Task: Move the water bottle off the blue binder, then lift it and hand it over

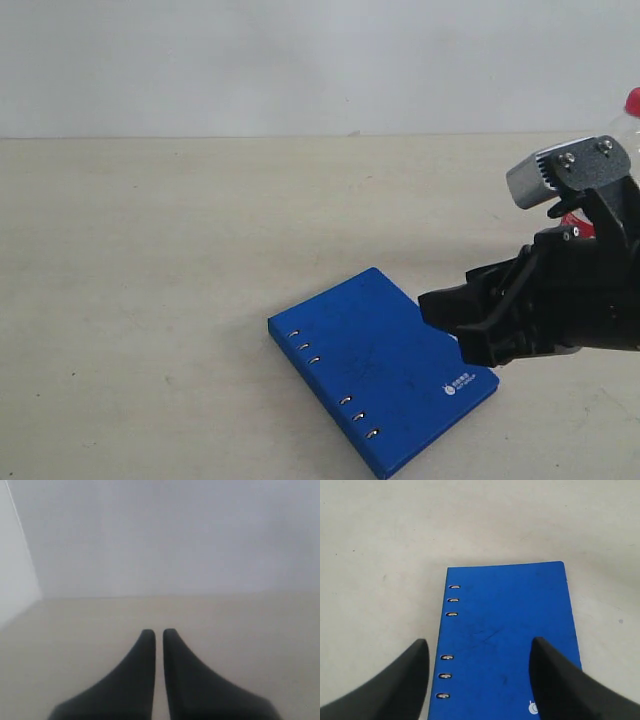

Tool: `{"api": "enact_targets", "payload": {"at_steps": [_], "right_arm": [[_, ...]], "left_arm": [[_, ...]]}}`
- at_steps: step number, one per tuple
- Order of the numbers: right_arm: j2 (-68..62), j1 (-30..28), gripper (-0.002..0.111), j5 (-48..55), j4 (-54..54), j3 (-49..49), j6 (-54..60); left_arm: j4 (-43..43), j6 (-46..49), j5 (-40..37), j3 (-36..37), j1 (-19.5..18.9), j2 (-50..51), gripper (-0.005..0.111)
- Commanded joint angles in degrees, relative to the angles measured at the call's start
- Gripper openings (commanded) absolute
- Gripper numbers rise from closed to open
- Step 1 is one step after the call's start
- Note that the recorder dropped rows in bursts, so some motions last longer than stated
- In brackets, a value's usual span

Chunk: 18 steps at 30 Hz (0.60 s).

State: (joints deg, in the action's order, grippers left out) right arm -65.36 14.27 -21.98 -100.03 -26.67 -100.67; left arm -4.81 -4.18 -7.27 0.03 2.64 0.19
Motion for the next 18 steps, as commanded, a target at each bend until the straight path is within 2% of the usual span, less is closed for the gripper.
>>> {"api": "enact_targets", "payload": {"at_steps": [1,6,12,18], "right_arm": [[0.08,0.19,0.052,0.31,0.08,-0.22,0.64],[0.08,0.19,0.052,0.07,0.08,-0.22,0.64],[0.08,0.19,0.052,0.09,0.08,-0.22,0.50],[0.08,0.19,0.052,-0.07,0.08,-0.22,-1.90]], "left_arm": [[19.69,-6.29,3.50,-0.03,-0.16,-0.19,0.005],[19.98,-6.39,-1.73,-0.03,-0.16,-0.19,0.005],[19.98,-6.39,1.75,-0.03,-0.16,-0.19,0.005],[20.54,-6.66,-2.54,-0.03,-0.16,-0.19,0.005]]}}
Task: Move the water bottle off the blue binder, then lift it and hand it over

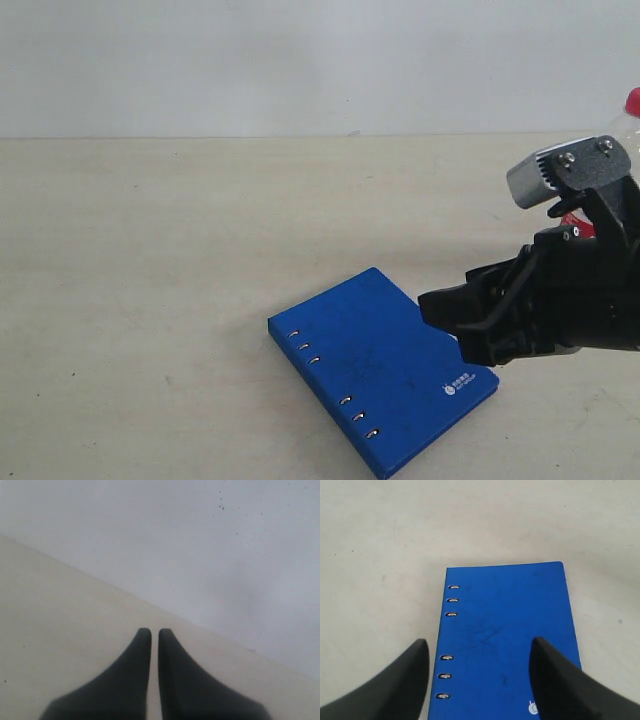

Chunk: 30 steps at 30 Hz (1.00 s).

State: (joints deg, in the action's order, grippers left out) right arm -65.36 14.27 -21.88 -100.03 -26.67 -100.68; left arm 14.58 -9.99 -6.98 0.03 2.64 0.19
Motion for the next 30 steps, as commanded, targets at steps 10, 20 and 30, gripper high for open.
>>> {"api": "enact_targets", "payload": {"at_steps": [10,20,30], "right_arm": [[0.08,0.19,0.052,-0.08,0.08,-0.10,-3.06],[-5.39,0.19,0.052,0.50,0.08,0.02,-3.17],[-6.63,0.19,0.052,3.68,0.08,-0.10,-2.05]], "left_arm": [[4.25,-1.23,-4.12,-0.03,-0.16,-0.19,0.005],[47.33,36.61,-15.01,-0.03,-0.16,-0.19,0.005],[65.26,61.85,-31.03,-0.03,-0.16,-0.19,0.005]]}}
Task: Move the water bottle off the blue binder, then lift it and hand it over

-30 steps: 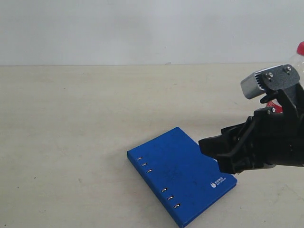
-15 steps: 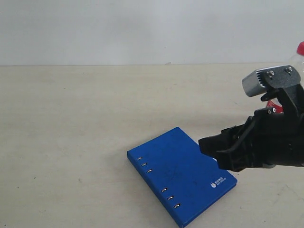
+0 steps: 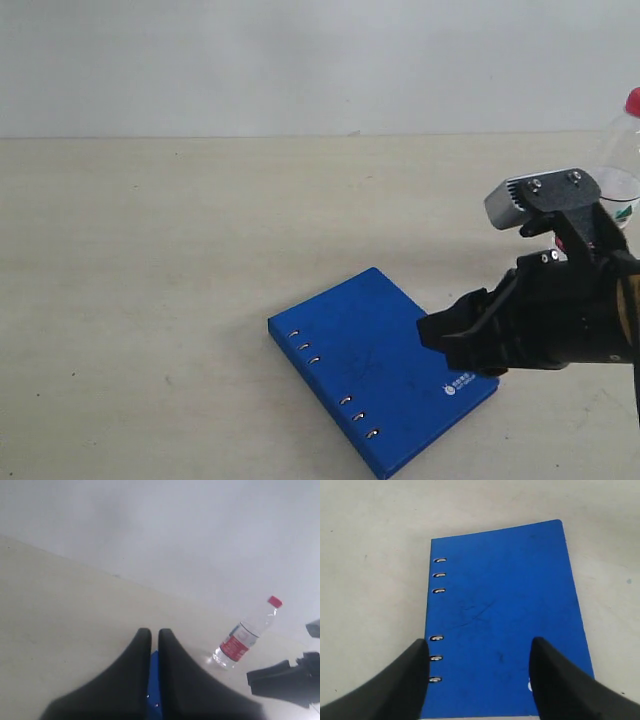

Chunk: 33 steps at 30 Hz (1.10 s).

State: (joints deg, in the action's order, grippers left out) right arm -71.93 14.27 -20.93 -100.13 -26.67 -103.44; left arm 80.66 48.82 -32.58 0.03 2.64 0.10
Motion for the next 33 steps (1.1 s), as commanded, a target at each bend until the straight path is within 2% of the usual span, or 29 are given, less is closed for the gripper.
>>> {"api": "enact_targets", "payload": {"at_steps": [1,3,8,11,13,15,17,21,25,27,30,33], "right_arm": [[-0.05,0.19,0.052,3.30,0.18,-0.10,0.71],[-0.05,0.19,0.052,3.16,0.18,-0.10,0.71],[-0.05,0.19,0.052,-2.25,0.18,-0.10,0.35],[-0.05,0.19,0.052,-4.21,0.18,-0.10,0.35],[-0.05,0.19,0.052,-4.45,0.18,-0.10,0.35],[-0.05,0.19,0.052,-4.57,0.18,-0.10,0.35],[-0.05,0.19,0.052,-4.57,0.18,-0.10,0.35],[-0.05,0.19,0.052,-4.70,0.18,-0.10,0.35],[-0.05,0.19,0.052,-4.68,0.18,-0.10,0.69],[-0.05,0.19,0.052,-4.68,0.18,-0.10,1.34],[-0.05,0.19,0.053,-4.41,0.18,-0.10,2.70],[-0.05,0.19,0.053,-2.79,0.18,-0.10,4.22]], "left_arm": [[-1.09,3.04,-6.60,-0.03,-0.16,-0.10,0.005],[-1.12,3.04,-6.47,-0.03,-0.16,-0.10,0.005],[0.64,3.44,-0.33,-0.03,-0.16,-0.10,0.005],[2.82,7.68,-1.43,-0.03,-0.16,2.05,0.005],[4.74,11.01,0.53,-1.44,-0.22,4.31,0.005],[9.10,15.53,3.93,-4.66,-0.22,7.53,0.005],[13.58,20.36,4.18,-8.00,-0.22,11.09,0.005],[18.79,28.65,-3.65,-13.32,-0.22,21.54,0.005],[19.29,34.84,-7.48,-13.23,-0.09,33.65,0.005],[19.29,40.77,-9.59,-12.28,-0.09,41.07,0.005],[19.29,49.21,-17.87,-12.56,-0.09,58.73,0.005],[19.29,52.29,-21.11,-14.06,-0.09,67.81,0.005]]}}
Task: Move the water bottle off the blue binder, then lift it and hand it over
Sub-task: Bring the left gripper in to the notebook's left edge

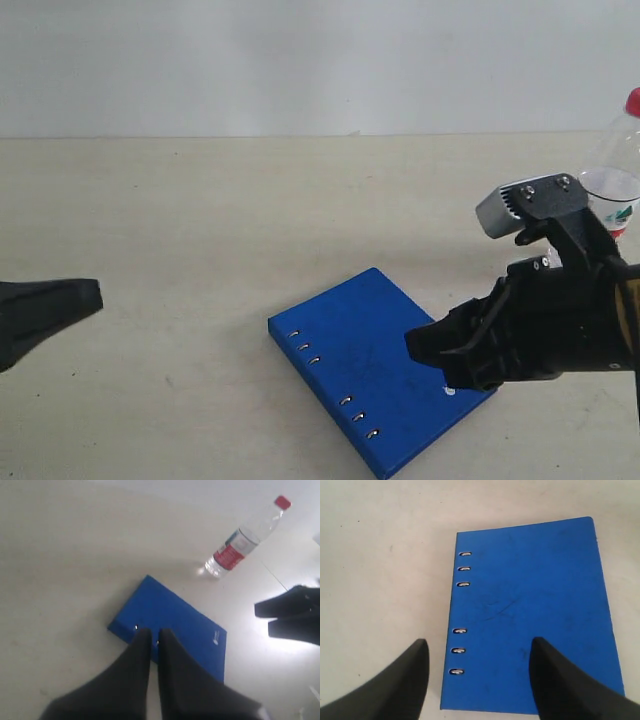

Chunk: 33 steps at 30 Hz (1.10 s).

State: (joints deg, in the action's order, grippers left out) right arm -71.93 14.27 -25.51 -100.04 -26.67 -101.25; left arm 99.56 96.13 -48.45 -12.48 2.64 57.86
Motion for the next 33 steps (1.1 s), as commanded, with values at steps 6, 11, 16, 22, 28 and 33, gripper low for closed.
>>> {"api": "enact_targets", "payload": {"at_steps": [6,11,16,22,28,33], "right_arm": [[-0.14,0.19,0.053,10.75,0.09,-0.10,2.87],[-4.60,0.19,0.053,13.21,0.09,-1.65,4.38],[-13.50,0.19,0.053,13.62,0.09,-5.81,4.63],[-17.27,0.19,0.053,15.76,0.09,-8.97,5.74],[-20.79,-0.17,0.053,15.71,0.09,-10.01,3.54],[-22.69,-11.66,0.053,-4.93,0.09,-13.84,2.18]], "left_arm": [[0.39,7.81,-10.94,-5.55,-0.09,25.56,0.005],[0.39,11.23,-16.47,-9.59,-0.09,39.25,0.005],[0.39,14.89,-21.51,-11.55,0.02,46.33,0.020],[0.39,14.89,-21.51,-14.72,0.92,50.02,0.070],[0.39,12.65,-21.51,-24.19,10.37,58.41,0.070],[0.39,7.92,-20.31,-29.18,11.17,63.49,0.070]]}}
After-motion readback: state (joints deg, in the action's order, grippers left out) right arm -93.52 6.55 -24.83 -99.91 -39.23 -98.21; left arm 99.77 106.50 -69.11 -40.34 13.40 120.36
